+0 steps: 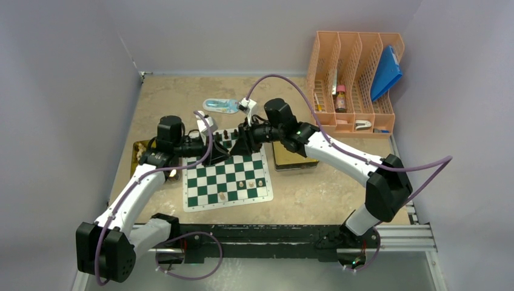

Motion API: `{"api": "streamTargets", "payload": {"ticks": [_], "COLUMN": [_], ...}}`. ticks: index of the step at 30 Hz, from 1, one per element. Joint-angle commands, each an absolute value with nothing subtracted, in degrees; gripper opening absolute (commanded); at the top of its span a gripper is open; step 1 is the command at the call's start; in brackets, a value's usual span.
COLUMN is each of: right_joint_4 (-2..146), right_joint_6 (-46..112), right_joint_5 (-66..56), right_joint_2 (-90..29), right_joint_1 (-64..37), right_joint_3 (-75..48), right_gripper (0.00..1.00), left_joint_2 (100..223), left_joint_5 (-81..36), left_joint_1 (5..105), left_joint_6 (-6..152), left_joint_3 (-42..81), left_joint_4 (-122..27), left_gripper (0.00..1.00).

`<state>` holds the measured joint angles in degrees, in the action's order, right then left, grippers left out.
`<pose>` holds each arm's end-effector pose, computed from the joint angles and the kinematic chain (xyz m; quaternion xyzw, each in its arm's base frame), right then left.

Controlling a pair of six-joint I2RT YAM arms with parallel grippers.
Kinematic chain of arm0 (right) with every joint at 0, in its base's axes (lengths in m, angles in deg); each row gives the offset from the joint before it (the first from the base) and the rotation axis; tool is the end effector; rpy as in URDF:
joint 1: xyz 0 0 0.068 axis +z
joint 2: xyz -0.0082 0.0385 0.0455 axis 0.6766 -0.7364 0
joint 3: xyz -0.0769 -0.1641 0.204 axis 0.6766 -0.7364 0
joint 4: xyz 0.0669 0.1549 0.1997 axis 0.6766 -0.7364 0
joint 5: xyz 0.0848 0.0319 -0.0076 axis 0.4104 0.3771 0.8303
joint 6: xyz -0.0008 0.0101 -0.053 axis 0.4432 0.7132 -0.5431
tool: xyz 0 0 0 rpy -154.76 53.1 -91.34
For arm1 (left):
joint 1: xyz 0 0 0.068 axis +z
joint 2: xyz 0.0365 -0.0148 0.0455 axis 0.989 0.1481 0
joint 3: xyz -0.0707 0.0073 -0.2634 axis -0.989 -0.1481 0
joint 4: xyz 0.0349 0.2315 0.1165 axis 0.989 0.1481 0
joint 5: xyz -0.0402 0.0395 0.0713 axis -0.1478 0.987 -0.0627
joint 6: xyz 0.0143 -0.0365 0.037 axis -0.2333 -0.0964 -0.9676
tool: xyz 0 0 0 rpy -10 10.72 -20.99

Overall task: Set up the chess pieces on the board
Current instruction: Pick up the chess piece from the storage box.

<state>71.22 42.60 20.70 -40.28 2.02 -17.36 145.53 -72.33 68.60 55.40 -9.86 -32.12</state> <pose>0.2513 0.2755 0.3183 -0.3530 0.7209 0.4821 0.3511 0.2059 -0.0782 0.2820 0.3677 0.7038 -0.4440 0.4150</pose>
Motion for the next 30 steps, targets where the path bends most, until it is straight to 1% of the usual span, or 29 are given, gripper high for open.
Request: {"api": "streamTargets", "payload": {"ticks": [1, 8, 9, 11, 14, 15, 16, 17, 20, 21, 25, 30], "right_joint_4": [72.18, 71.25, 71.4, 71.69, 71.79, 72.02, 72.17, 72.19, 75.44, 76.99, 82.81, 88.7], "right_joint_6": [42.92, 42.16, 42.06, 42.04, 41.6, 41.61, 41.6, 41.82, 44.13, 45.27, 49.09, 53.68], "right_joint_5": [22.75, 22.18, 22.0, 21.91, 22.0, 21.89, 21.66, 21.13, 20.25, 19.84, 17.77, 16.03], "right_joint_2": [-39.5, -38.88, -38.62, -38.36, -38.48, -38.46, -38.4, -38.25, -36.95, -36.24, -33.09, -30.11], "right_joint_1": [1.82, 1.86, 1.81, 1.75, 1.7, 1.64, 1.66, 1.56, 1.02, 0.9, 0.42, -0.28], "right_joint_3": [-16.0, -15.91, -16.18, -16.73, -17.22, -17.41, -17.68, -17.86, -19.44, -20.26, -23.56, -26.82], "right_gripper": [0.38, 0.4, 0.39, 0.32, 0.12, 0.06, 0.01, 0.0, 0.0, 0.0, 0.0, 0.0], "left_joint_2": [144.84, 145.17, 145.11, 145.06, 144.87, 144.87, 144.85, 144.72, 144.01, 143.71, 143.09, 144.88], "left_joint_5": [-74.91, -74.61, -74.59, -74.72, -74.37, -74.05, -73.49, -73.15, -71.23, -70.42, -65.3, -53.95], "left_joint_1": [67.63, 67.16, 67.16, 67.11, 67.15, 67.08, 67.07, 67.07, 67.07, 67.1, 67.16, 67.16], "left_joint_6": [51.9, 50.4, 50.27, 50.16, 50.53, 51.23, 52.03, 53.09, 56.21, 57.23, 67.24, 82.09], "left_joint_3": [-9.82, -9.87, -9.86, -9.86, -9.74, -9.51, -9.13, -8.75, -6.98, -6.21, -1.81, 8.22], "left_joint_4": [-32.56, -32.05, -32.0, -32.04, -32.16, -32.33, -32.7, -33.05, -33.97, -34.16, -34.55, -26.41], "left_gripper": [0.05, 0.04, 0.04, 0.04, 0.05, 0.08, 0.13, 0.19, 0.47, 0.51, 0.6, 0.65]}}
